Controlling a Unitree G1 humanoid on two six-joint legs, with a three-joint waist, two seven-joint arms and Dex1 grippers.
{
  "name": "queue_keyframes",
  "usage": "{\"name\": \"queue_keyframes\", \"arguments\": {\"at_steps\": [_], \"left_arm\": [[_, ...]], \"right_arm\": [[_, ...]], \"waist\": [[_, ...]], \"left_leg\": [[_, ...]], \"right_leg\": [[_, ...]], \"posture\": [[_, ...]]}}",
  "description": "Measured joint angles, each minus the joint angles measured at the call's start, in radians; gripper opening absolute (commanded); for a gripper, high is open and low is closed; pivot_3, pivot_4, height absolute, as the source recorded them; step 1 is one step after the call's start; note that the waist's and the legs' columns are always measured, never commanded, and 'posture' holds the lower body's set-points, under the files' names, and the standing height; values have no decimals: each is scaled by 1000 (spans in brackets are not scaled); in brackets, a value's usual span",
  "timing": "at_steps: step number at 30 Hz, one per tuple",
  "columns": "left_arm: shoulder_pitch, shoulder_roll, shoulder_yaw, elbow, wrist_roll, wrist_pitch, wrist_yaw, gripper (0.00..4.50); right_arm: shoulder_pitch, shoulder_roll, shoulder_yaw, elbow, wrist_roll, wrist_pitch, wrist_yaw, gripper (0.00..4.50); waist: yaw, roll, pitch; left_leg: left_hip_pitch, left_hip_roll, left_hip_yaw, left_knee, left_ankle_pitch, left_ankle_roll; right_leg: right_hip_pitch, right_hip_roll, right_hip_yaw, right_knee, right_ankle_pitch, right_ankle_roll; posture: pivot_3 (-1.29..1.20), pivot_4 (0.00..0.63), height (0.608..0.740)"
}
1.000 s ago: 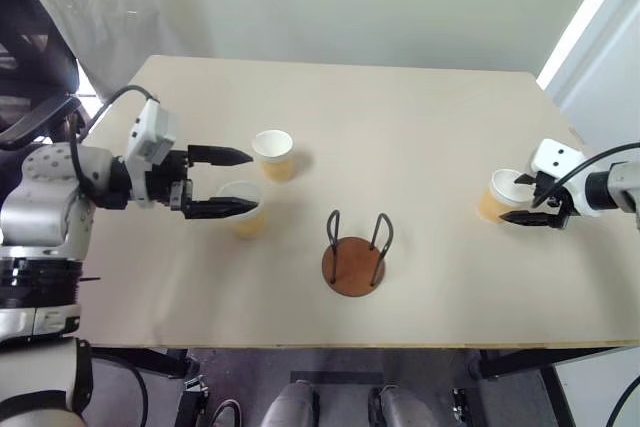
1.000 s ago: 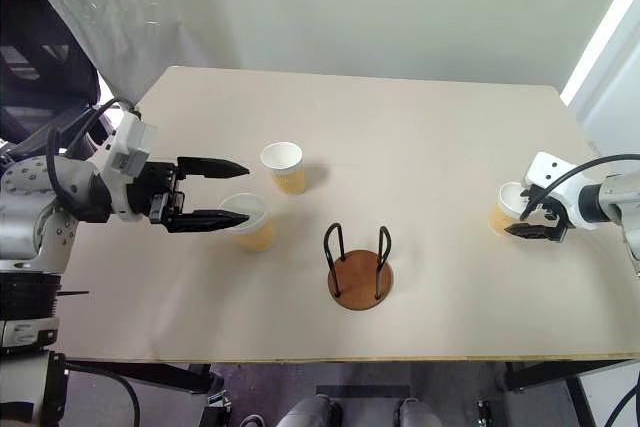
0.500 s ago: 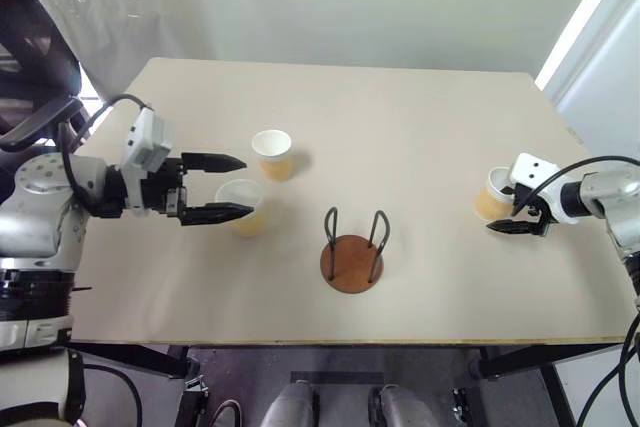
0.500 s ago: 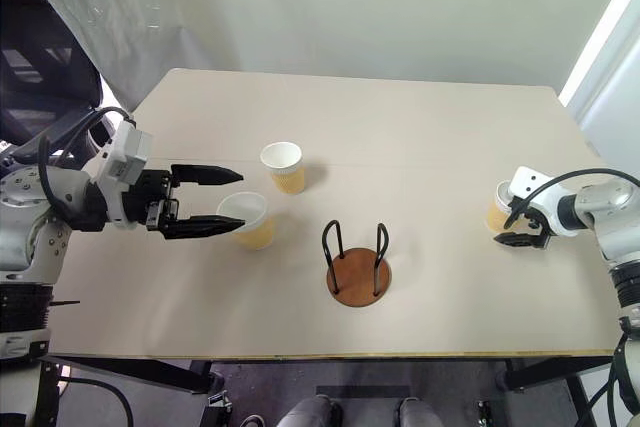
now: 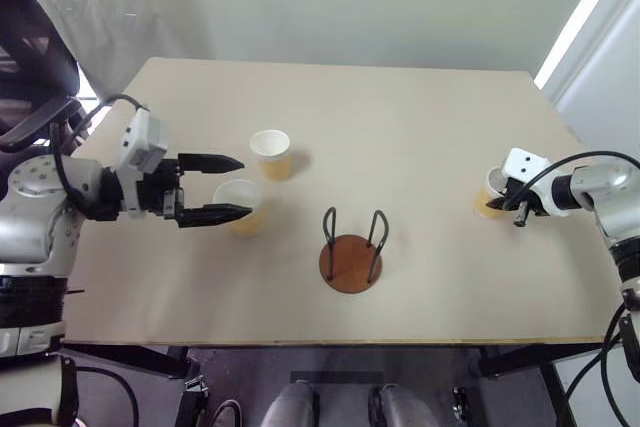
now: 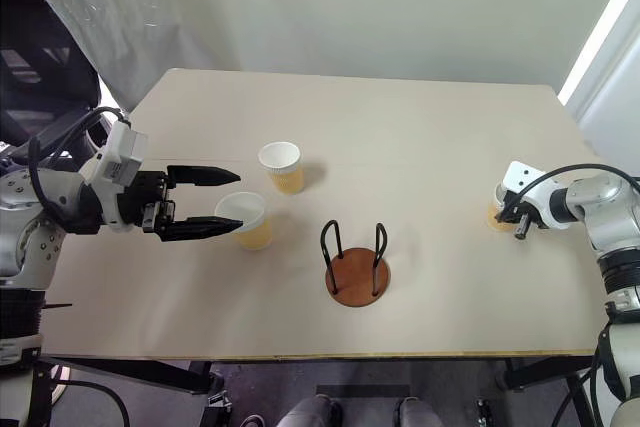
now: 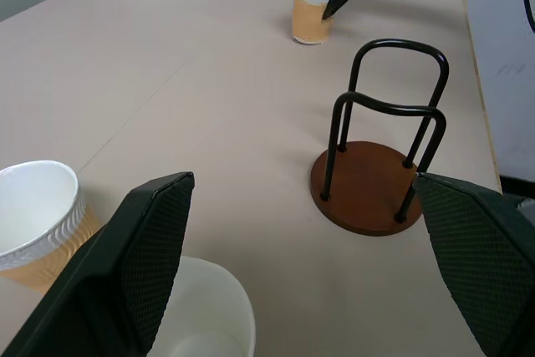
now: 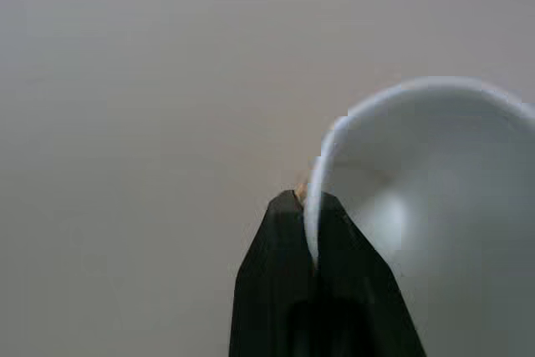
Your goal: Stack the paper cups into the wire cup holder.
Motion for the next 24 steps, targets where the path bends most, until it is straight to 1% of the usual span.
{"name": "queue_keyframes", "arguments": {"at_steps": [2, 5, 7, 9, 12, 14, 16, 19, 21, 22, 24], "left_arm": [[-9, 0, -3, 3, 0, 0, -7, 4500], [-32, 3, -8, 19, -2, 5, -29, 4500], [-42, 6, -14, 35, -1, 5, -40, 4500], [-47, 7, -20, 50, 2, 4, -52, 4500], [-65, 5, -41, 79, 14, 0, -69, 4500], [-89, -5, -63, 99, 24, -8, -75, 4500], [-101, -12, -71, 113, 38, -20, -87, 4500], [-123, -21, -87, 145, 47, -33, -99, 4500], [-132, -29, -94, 151, 54, -41, -108, 4500], [-134, -31, -95, 153, 57, -41, -108, 4500], [-134, -31, -95, 154, 64, -41, -110, 4500]], "right_arm": [[13, -19, -8, -50, 10, 18, 17, 8], [60, -81, -51, -215, 53, 89, 55, 8], [98, -136, -105, -390, 109, 185, 87, 8], [102, -179, -166, -580, 189, 306, 111, 8], [60, -187, -235, -812, 314, 490, 109, 8], [-15, -128, -241, -955, 399, 621, 63, 8], [-78, -51, -231, -1046, 457, 724, 1, 8], [-170, 91, -175, -1127, 500, 865, -129, 8], [-192, 171, -126, -1164, 516, 934, -207, 8], [-192, 194, -106, -1176, 527, 959, -232, 8], [-192, 203, -80, -1188, 548, 999, -260, 8]], "waist": [[1, 1, 0], [3, 3, 2], [3, 5, 3], [1, 5, 3], [-7, 5, 3], [-14, 5, 3], [-19, 5, 3], [-21, 5, 3], [-21, 5, 3], [-20, 5, 3], [-14, 5, 3]], "left_leg": [[0, 0, 0, 0, 0, -1], [-1, 0, 0, -1, -1, -2], [-1, 0, 0, -2, -1, -3], [-1, 1, 0, -3, -1, -4], [0, 2, 0, -2, 0, -5], [0, 3, 0, -2, 1, -4], [0, 4, -1, -1, 2, -3], [0, 4, -2, -1, 4, -2], [0, 5, -2, -1, 4, -1], [-1, 5, -2, 0, 4, -1], [-3, 4, -2, 0, 4, -1]], "right_leg": [[0, 0, 0, 0, 0, 0], [0, 0, 0, -1, 0, -1], [0, 0, 0, -1, -1, -2], [-1, 0, -1, -1, -2, -2], [-1, 2, 0, -1, -2, -3], [-1, 3, 0, -1, -2, -3], [-1, 4, 0, -1, -1, -4], [-2, 4, 0, 0, 0, -5], [-3, 5, -1, 1, 0, -5], [-3, 5, -1, 0, 0, -5], [-5, 5, -1, 0, 0, -5]], "posture": [[0, 150, 740], [0, 150, 740], [0, 150, 740], [0, 150, 740], [0, 150, 740], [0, 150, 740], [0, 150, 740], [0, 150, 740], [0, 150, 740], [0, 150, 740], [0, 150, 740]]}}
